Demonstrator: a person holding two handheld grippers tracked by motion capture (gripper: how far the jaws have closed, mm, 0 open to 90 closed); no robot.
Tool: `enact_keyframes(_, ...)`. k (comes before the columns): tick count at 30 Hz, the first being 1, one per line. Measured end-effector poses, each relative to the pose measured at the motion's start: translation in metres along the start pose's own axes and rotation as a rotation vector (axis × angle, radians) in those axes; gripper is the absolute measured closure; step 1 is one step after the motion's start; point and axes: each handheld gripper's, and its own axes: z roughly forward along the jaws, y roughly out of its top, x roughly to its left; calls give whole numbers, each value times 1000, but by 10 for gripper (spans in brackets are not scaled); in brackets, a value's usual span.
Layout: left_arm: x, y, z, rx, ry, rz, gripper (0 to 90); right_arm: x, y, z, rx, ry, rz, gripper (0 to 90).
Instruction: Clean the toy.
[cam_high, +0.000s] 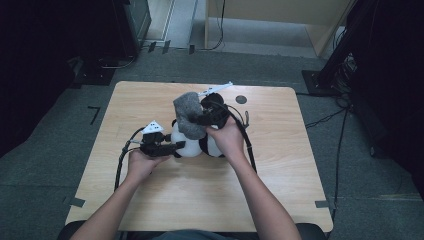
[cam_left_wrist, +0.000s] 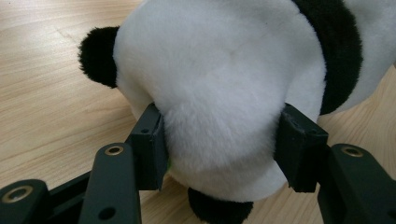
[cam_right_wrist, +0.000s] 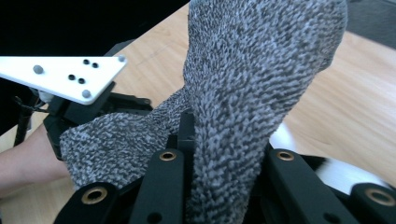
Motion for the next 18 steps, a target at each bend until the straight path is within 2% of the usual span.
enact_keyframes(3,0,0,0,0,0,0,431,6,-1,14,21,5,-11,761)
enact_keyframes(8,0,0,0,2,0,-1,431,8,-8,37,63,13,-2,761)
enact_keyframes(11,0,0,0,7,3,-3,431,5,-16,48,94,-12,-5,761)
enact_keyframes(13,1,0,0,8,2,-3,432,0,-20,48,83,2,26,760)
enact_keyframes(16,0,0,1,8,6,-5,433,-4,-23,45,91,-25,18,758)
enact_keyframes(18,0,1,1,12,8,-9,435,-8,-25,42,93,-29,30,758)
